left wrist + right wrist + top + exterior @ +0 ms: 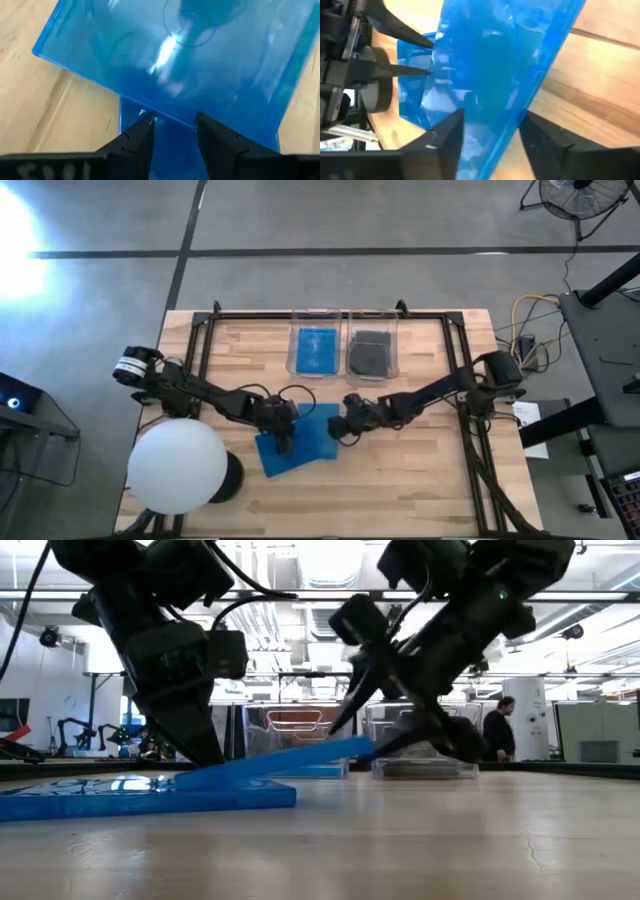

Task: Pick & place jewel cases by type
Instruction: Put the left blue CD case into the left transparent bin, then put the blue CD case into the left transparent bin

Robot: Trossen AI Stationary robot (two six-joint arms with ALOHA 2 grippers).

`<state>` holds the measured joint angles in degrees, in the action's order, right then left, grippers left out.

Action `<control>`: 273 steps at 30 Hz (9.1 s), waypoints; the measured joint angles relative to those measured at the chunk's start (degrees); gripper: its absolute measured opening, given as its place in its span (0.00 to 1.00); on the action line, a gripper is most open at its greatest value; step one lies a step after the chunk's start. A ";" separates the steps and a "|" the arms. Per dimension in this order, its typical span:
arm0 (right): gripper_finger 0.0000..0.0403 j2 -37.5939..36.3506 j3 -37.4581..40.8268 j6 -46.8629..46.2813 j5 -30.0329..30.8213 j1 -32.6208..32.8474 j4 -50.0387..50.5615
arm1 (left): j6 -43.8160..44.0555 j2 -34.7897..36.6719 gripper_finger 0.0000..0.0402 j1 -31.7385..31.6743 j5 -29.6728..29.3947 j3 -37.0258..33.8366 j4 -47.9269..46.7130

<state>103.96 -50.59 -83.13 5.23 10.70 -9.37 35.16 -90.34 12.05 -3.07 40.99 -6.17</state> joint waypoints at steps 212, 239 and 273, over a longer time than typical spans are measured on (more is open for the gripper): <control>0.57 9.92 -23.91 21.49 -13.27 -7.51 17.07 | 11.60 13.22 0.31 -1.11 0.19 -14.60 -3.37; 0.57 13.97 -28.08 18.60 -19.52 -5.48 13.36 | 11.82 5.37 0.31 -1.46 1.69 -14.67 3.56; 0.04 9.01 -28.35 14.25 -18.34 -6.43 24.68 | 9.32 17.85 0.31 -1.44 -3.42 -14.10 -0.21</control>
<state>112.97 -78.94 -68.88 -13.10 4.27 15.32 44.48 -72.49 10.61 -6.48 26.89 -6.39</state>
